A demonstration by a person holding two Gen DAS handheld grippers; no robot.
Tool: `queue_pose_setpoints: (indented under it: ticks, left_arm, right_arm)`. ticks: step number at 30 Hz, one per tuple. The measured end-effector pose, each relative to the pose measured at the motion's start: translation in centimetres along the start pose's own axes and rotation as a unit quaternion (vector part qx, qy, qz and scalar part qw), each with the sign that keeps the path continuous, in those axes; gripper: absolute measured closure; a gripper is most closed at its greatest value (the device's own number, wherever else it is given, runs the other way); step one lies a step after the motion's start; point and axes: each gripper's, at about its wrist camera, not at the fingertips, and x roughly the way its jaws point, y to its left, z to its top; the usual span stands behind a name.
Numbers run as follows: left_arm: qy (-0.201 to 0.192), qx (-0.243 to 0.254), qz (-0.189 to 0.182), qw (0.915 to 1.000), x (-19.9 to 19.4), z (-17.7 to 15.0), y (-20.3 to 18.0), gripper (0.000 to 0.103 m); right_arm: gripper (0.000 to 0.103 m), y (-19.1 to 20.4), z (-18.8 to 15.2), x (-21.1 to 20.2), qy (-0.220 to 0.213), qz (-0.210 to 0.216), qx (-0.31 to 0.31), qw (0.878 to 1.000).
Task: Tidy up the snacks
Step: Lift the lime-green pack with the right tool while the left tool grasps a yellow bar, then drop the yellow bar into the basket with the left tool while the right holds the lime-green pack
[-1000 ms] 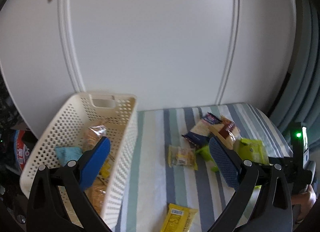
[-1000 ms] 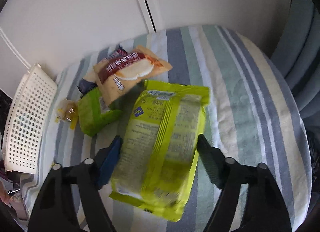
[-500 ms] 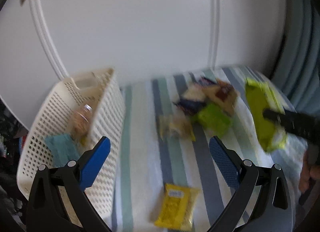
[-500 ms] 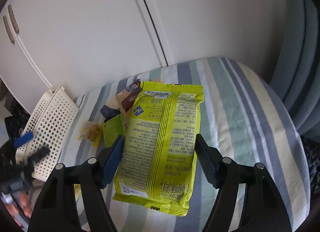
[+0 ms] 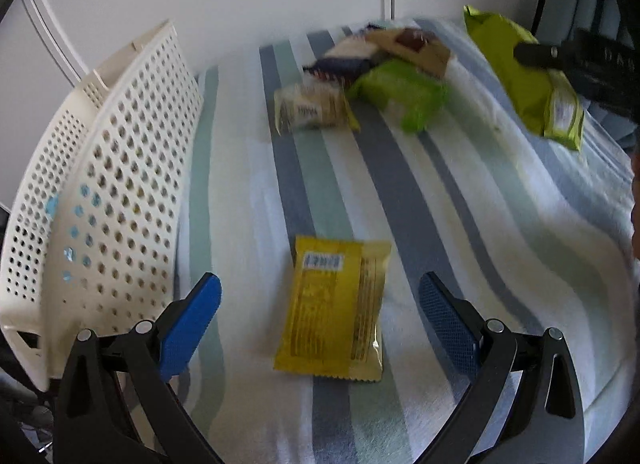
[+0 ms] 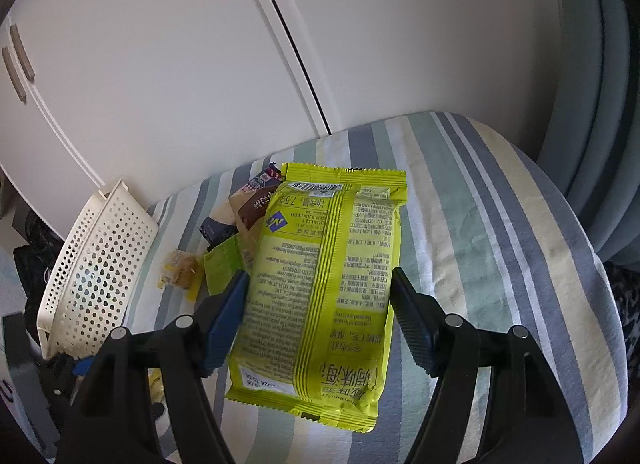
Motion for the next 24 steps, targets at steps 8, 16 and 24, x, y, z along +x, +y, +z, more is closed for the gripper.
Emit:
queue_pose_setpoints:
  ticks: [8, 16, 24]
  left_arm:
    - [0.011, -0.021, -0.048, 0.9985, 0.4, -0.9, 0.7, 0.05]
    - [-0.021, -0.022, -0.06, 0.9977, -1.4, -0.9, -0.7, 0.056]
    - [-0.065, -0.028, -0.054, 0.996, -4.9, -0.4, -1.1, 0.056]
  right_arm:
    - [0.033, -0.1, 0.2, -0.2, -0.002, 0.003, 0.006, 1.0]
    - [0.033, -0.2, 0.1, -0.2, -0.003, 0.003, 0.013, 1.0]
    - [0.033, -0.3, 0.1, -0.3, -0.006, 0.002, 0.019, 1.0]
